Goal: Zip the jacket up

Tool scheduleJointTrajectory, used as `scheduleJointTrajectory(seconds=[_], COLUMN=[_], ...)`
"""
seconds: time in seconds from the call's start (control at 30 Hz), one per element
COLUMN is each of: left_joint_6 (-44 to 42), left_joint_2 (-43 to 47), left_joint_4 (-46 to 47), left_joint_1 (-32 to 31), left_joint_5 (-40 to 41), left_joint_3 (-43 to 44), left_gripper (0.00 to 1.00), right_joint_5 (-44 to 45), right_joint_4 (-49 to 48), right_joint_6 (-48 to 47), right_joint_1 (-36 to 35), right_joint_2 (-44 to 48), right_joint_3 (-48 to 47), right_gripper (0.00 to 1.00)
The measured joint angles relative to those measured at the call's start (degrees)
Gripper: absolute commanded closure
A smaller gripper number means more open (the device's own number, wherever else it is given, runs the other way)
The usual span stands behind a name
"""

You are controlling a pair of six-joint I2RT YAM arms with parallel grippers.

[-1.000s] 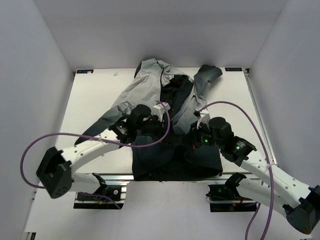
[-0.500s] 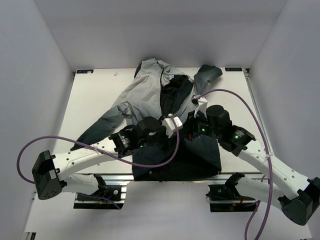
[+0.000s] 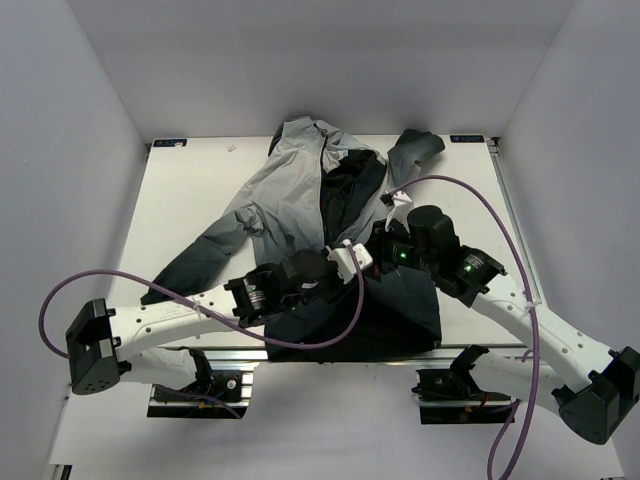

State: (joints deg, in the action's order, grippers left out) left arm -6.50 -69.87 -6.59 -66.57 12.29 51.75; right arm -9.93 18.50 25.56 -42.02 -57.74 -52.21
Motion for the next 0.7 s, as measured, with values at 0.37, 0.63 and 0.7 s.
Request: scheduleJointTrajectory(seconds=[0.37,0.63,0.7], left_joint_6=[-2.29,-4.26,-4.42], left_joint_2=[-2.45,-3.43,-1.95], left_joint_4=[1.38,2.23,2.32], left_joint_1=[-1.4,-1.95,-2.27], left_joint_5=[5.95,7.91,8.17], left_joint_3=[0.0,0.09,-0.48], left_gripper=[1.0,1.0,1.0], right_joint_5=[0.79,3.39,4.94], right_joint_4=[0.92,0.59,-0.17], right_joint_6=[1.92,2.12,2.01], right_joint_1=[0.02,0.33,0.24], right_joint_2=[-1.27,-3.52,-3.8], right_joint_3=[-2.08,-2.4,-2.29], right_gripper=[1.0,1.0,1.0])
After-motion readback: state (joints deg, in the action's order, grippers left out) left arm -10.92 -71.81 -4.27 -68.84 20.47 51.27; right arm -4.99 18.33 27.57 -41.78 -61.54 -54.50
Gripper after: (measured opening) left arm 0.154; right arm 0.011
